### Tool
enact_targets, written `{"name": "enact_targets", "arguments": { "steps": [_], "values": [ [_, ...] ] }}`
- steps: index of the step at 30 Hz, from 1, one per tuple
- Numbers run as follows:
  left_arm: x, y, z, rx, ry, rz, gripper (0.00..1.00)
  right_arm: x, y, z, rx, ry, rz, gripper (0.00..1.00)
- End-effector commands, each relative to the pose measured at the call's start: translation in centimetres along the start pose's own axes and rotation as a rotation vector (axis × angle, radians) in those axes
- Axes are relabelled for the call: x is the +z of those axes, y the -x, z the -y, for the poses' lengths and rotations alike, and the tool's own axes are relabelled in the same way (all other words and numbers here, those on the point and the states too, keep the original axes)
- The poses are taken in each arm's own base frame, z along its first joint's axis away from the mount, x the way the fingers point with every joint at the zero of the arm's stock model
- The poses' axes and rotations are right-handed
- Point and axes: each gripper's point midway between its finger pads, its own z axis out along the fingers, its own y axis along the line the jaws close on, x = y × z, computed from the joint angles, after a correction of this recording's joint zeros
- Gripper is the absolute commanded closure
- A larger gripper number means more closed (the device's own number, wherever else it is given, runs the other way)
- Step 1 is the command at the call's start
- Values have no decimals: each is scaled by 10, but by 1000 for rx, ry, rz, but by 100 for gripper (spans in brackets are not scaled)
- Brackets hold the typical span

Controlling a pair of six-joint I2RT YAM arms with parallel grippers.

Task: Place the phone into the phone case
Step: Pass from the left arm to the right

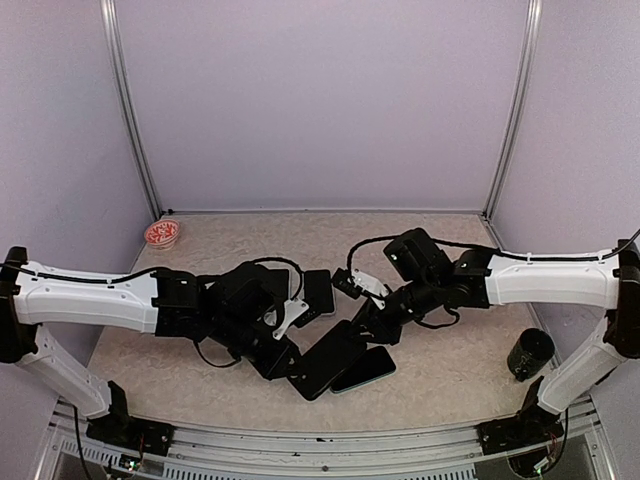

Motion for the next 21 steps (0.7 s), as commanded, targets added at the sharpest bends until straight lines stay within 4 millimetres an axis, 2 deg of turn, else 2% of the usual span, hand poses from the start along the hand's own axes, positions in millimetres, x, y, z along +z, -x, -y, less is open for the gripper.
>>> {"name": "enact_targets", "arguments": {
  "steps": [1, 6, 14, 17, 21],
  "values": [
    [-3, 13, -2, 5, 5, 56, 100, 7, 6, -4, 29, 18, 24, 85],
    [-1, 12, -8, -7, 20, 58, 97, 13, 7, -8, 42, 54, 34, 94],
    [-4, 17, -18, -32, 50, 79, 85, 24, 7, 3, 110, 24, 44, 98],
    [-4, 19, -23, -43, 71, 85, 65, 33, 6, 5, 142, 29, 42, 98],
    [-12, 20, -38, -76, 133, 106, 28, 46, 4, 9, 198, 42, 32, 97]
  ]
}}
